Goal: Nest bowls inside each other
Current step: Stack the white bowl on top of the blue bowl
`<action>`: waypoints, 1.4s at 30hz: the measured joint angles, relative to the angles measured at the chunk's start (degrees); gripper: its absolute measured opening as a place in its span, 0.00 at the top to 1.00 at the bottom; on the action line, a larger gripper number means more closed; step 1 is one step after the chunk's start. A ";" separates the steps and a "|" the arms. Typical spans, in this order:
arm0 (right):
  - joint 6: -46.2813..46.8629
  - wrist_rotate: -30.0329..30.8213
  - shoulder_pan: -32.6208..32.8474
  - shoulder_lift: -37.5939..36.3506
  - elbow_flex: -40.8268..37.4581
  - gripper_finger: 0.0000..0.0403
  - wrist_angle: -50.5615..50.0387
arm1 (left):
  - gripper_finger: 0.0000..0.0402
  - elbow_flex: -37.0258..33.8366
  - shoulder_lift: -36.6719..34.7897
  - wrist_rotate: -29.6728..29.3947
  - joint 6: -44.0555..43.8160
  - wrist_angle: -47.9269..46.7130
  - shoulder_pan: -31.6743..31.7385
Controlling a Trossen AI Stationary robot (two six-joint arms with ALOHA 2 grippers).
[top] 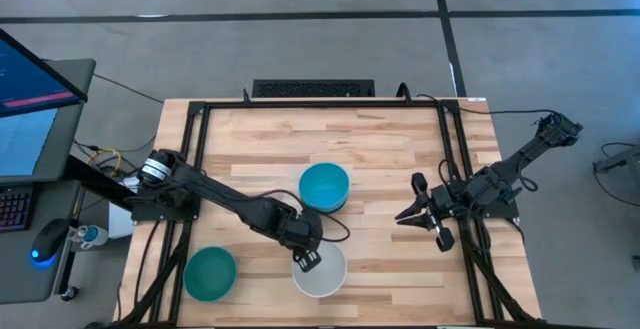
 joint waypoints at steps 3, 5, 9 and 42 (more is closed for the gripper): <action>-0.08 2.87 0.00 0.00 0.00 0.83 -0.04 | 1.00 4.62 0.00 -1.79 -0.02 -3.54 0.00; -0.10 5.01 0.00 0.00 0.00 0.83 -0.06 | 1.00 8.65 0.00 -4.24 0.04 -8.43 0.10; -0.06 6.89 0.00 0.00 0.00 0.85 -2.01 | 1.00 17.24 -0.11 -9.16 -0.47 -19.54 0.88; 4.37 19.89 -3.50 0.00 -0.04 0.89 -12.43 | 1.00 30.24 0.48 -9.95 22.34 -35.35 24.20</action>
